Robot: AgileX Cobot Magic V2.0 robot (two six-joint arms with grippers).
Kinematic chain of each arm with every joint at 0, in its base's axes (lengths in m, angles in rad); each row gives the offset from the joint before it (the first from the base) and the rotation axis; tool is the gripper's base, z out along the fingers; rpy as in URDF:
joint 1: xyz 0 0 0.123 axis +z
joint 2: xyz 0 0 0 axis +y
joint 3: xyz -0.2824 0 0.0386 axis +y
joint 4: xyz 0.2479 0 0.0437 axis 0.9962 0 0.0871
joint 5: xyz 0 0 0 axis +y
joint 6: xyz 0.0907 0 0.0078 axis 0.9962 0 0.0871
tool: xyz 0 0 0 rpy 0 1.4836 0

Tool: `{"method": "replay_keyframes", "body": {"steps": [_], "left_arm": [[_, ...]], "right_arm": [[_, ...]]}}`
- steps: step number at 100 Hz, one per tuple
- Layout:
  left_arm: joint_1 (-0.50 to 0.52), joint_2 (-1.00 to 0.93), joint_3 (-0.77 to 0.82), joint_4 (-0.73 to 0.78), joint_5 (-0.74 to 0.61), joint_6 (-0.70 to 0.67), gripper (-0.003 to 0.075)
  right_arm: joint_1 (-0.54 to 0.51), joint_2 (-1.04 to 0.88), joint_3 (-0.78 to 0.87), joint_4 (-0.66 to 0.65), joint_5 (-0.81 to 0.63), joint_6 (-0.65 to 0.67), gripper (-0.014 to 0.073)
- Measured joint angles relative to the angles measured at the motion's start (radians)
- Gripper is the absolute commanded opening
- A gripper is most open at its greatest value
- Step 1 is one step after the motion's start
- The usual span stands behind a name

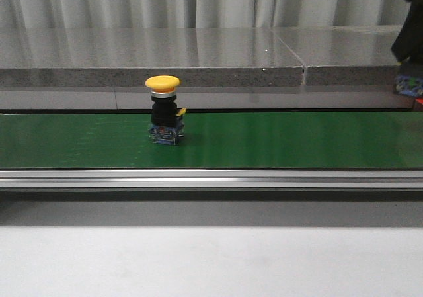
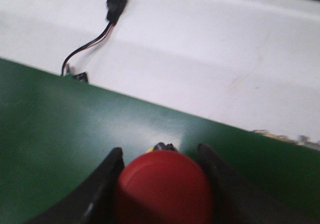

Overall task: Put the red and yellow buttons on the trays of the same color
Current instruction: 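Move the right gripper down and grasp the red button at the belt end, then carry the red button into the red tray and open the right gripper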

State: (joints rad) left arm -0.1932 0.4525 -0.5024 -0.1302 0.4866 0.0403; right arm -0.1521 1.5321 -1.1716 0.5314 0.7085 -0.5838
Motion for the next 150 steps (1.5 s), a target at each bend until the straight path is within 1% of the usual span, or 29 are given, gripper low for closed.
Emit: {"method": "replay_keyframes", "body": {"steps": [20,35,52,65,89,126,150], "left_arm": [[0.000,0.000,0.000,0.000,0.000,0.000,-0.0019],[0.000,0.000,0.000,0.000,0.000,0.000,-0.0019],[0.000,0.000,0.000,0.000,0.000,0.000,-0.0019],[0.000,0.000,0.000,0.000,0.000,0.000,-0.0019],[0.000,0.000,0.000,0.000,0.000,0.000,-0.0019],[0.000,0.000,0.000,0.000,0.000,0.000,-0.0019],[0.000,0.000,0.000,0.000,0.000,0.000,-0.0019]], "right_arm": [[-0.175,0.000,-0.128,0.000,0.018,0.024,0.0212],[-0.287,0.015,-0.199,0.000,-0.041,0.030,0.0212],[-0.369,0.082,-0.265,0.000,-0.106,0.030,0.0212],[-0.417,0.170,-0.316,0.000,-0.142,0.032,0.0212],[-0.467,0.343,-0.421,0.000,-0.151,0.036,0.0212],[-0.467,0.534,-0.543,0.000,-0.141,0.036,0.0212],[-0.467,0.612,-0.562,0.000,-0.136,0.038,0.0213]]}}
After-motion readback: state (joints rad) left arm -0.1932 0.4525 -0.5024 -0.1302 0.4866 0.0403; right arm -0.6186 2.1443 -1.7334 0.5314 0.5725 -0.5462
